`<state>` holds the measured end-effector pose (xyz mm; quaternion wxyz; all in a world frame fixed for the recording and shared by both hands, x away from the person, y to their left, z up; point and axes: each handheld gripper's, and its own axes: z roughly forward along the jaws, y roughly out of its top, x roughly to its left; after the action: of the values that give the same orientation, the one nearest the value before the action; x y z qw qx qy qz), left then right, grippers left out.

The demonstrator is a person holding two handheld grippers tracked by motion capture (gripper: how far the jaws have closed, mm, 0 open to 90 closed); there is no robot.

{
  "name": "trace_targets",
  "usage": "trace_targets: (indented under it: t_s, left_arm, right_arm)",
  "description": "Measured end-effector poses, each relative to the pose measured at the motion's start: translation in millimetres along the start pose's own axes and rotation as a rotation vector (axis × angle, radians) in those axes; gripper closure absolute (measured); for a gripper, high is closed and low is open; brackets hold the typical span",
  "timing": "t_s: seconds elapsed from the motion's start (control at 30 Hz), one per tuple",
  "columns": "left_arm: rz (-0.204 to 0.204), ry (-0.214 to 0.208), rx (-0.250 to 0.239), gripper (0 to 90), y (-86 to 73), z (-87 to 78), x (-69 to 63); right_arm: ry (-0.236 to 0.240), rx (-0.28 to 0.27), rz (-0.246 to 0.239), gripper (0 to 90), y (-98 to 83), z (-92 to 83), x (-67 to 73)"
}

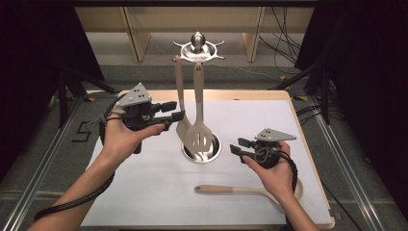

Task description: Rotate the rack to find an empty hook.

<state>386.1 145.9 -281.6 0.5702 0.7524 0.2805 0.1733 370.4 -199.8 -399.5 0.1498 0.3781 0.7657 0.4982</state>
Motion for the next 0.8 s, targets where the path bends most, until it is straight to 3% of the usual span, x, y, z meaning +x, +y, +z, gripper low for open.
trace_targets:
  t_s: [0.03, 0.1, 0.13, 0.2, 0.23, 0.27, 0.3, 0.37, 0.47, 0.57, 0.7, 0.8]
  left_arm:
    - [-0.005, -0.001, -0.008, 54.8, 0.6, -0.9, 0.0]
    - [-0.001, 0.001, -0.017, 54.8, 1.7, -2.1, 0.6]
    - [-0.001, 0.003, -0.019, 54.8, 2.7, -2.7, 0.9]
    - [-0.003, 0.004, -0.029, 54.9, 4.7, -3.1, 1.6]
    - [-0.003, 0.006, -0.034, 54.9, 6.0, -2.9, 2.3]
    - [-0.005, 0.008, -0.037, 54.9, 7.2, -2.1, 3.0]
    - [-0.009, 0.007, -0.036, 55.0, 7.6, -1.3, 3.2]
    - [-0.003, 0.006, -0.034, 55.0, 8.3, 1.0, 4.4]
    - [-0.005, -0.007, -0.038, 54.9, 8.6, 3.6, 4.3]
    - [-0.006, -0.017, -0.044, 54.9, 10.1, 5.9, 5.6]
    - [-0.014, -0.017, -0.052, 54.9, 10.9, 5.9, 5.2]
    - [-0.014, -0.017, -0.055, 55.0, 10.3, 2.8, 4.2]
  right_arm:
    - [0.008, -0.017, 0.011, 56.1, 0.7, 2.5, 0.2]
    - [0.004, 0.004, -0.007, 56.0, 2.8, 1.8, -2.6]
    - [0.015, -0.013, 0.011, 56.1, 2.4, 3.2, -1.9]
    - [0.009, -0.011, -0.020, 56.0, 2.6, 1.4, -6.3]
    - [0.016, 0.004, 0.029, 56.0, 1.8, 0.1, -3.8]
    - [0.003, -0.013, -0.017, 56.0, 1.2, -0.5, -8.4]
    - [0.009, 0.007, 0.014, 55.9, -0.3, -2.8, -8.4]
    - [-0.001, -0.008, 0.017, 55.9, -4.4, -3.7, -11.3]
    - [-0.007, 0.013, 0.059, 55.9, -7.3, -8.2, -11.2]
    - [-0.013, -0.013, 0.038, 55.8, -7.4, -10.7, -15.2]
    - [-0.034, -0.005, 0.078, 55.8, -9.7, -16.2, -17.0]
    - [-0.038, -0.006, 0.078, 55.8, -9.0, -18.0, -17.1]
